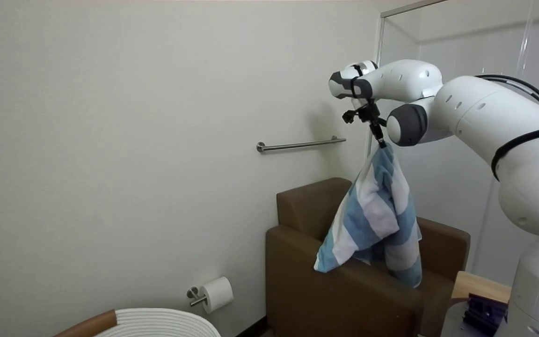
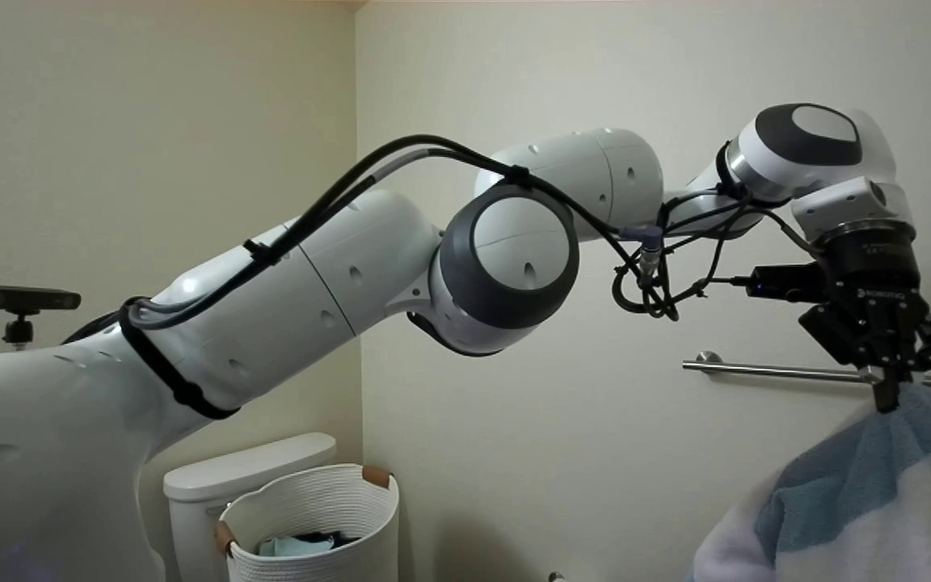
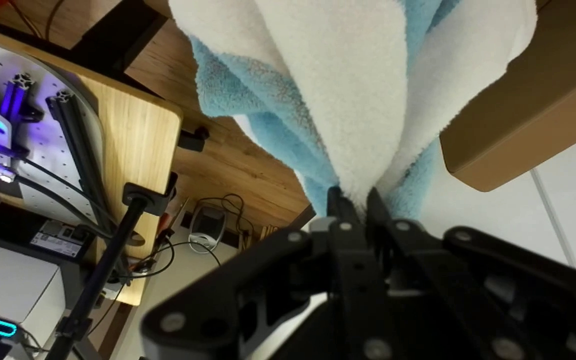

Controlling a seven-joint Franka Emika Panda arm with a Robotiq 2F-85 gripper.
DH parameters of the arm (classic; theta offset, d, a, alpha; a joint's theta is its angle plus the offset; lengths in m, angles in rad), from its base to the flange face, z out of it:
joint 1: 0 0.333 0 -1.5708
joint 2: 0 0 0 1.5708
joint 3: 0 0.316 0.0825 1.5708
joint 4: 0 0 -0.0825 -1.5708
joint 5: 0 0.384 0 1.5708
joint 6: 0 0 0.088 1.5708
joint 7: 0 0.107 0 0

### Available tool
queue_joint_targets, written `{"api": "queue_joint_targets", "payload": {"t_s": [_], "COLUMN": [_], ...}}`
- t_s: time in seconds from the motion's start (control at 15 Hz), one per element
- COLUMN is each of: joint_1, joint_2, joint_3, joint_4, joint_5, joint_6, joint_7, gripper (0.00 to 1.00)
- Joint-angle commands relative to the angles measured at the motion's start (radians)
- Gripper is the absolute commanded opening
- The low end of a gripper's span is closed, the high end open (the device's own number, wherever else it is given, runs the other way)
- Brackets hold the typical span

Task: Pick up the cloth and put it on the sofa

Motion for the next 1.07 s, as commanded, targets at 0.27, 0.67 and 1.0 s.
{"api": "queue_joint_targets", "payload": {"t_s": [0.27,0.67,1.0], "joint_1": [-0.038,-0.083,-0.102], "joint_2": [-0.015,-0.008,0.004], "joint_3": [0.060,0.092,0.095], "joint_4": [-0.001,0.001,0.000], "joint_5": [0.083,0.127,0.122], "joint_6": [0.119,0.274,0.426], "joint_7": [0.204,0.347,0.489], "gripper": [0.07,0.07,0.07]}}
